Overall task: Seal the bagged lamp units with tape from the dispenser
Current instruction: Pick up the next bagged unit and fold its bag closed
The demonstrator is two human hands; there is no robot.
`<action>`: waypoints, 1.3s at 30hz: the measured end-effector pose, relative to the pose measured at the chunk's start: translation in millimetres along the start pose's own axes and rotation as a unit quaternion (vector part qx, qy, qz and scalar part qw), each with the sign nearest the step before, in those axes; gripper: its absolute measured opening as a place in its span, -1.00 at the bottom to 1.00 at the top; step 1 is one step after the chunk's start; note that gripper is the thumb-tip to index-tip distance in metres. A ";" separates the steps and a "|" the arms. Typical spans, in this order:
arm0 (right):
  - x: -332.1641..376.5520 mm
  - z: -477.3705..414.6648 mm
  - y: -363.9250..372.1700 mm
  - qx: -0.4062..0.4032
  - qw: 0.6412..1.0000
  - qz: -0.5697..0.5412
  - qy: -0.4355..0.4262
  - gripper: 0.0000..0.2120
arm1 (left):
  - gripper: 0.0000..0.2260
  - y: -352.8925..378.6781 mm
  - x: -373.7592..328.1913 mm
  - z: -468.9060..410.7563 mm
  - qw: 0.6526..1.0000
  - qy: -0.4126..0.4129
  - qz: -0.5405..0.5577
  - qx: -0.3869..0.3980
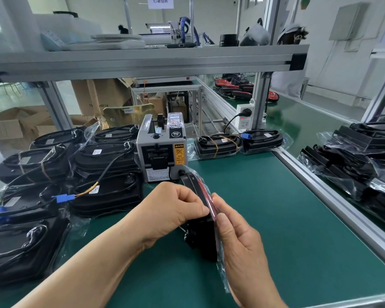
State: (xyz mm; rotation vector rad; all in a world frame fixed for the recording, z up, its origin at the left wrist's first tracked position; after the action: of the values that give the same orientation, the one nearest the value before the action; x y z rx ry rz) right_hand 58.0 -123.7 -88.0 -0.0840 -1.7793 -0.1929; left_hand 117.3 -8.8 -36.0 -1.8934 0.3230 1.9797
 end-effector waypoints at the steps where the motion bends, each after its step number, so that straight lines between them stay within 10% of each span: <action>1: 0.0 0.1 0.6 0.000 1.000 0.000 0.000 -0.63 | -0.87 -0.6 -0.2 0.4 1.000 0.005 -0.005 -0.003; 14: -2.6 -1.5 -1.4 0.003 1.000 0.016 0.003 -0.59 | -0.81 -9.4 19.3 4.0 0.993 0.002 0.030 -0.115; 23: -5.5 -1.7 -1.8 -0.003 1.000 0.007 0.015 -0.59 | -0.60 -3.2 22.6 3.8 0.998 -0.011 0.026 -0.055; 36: 10.3 0.2 -5.9 0.007 0.997 0.047 0.065 -0.64 | -0.87 -3.9 30.5 6.5 0.991 -0.026 0.127 -0.038; 39: 31.4 -31.1 -15.4 0.023 0.988 0.142 0.059 -0.39 | -0.87 -6.2 30.9 6.0 0.991 -0.027 0.126 -0.038</action>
State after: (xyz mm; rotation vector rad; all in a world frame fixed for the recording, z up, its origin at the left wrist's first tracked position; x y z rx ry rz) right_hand 78.7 -145.9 -52.4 -0.2854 -1.6322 0.0473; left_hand 113.9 2.8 -65.7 -1.9219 0.4992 2.2304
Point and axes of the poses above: each hand's wrist, its own z-axis away from the middle knuckle, its own y-axis out of the palm, x = y × z, the point moved 10 cm from there along -z, towards the middle knuckle, and after that the axes turned 13 degrees about z, right-handed, at the moved point
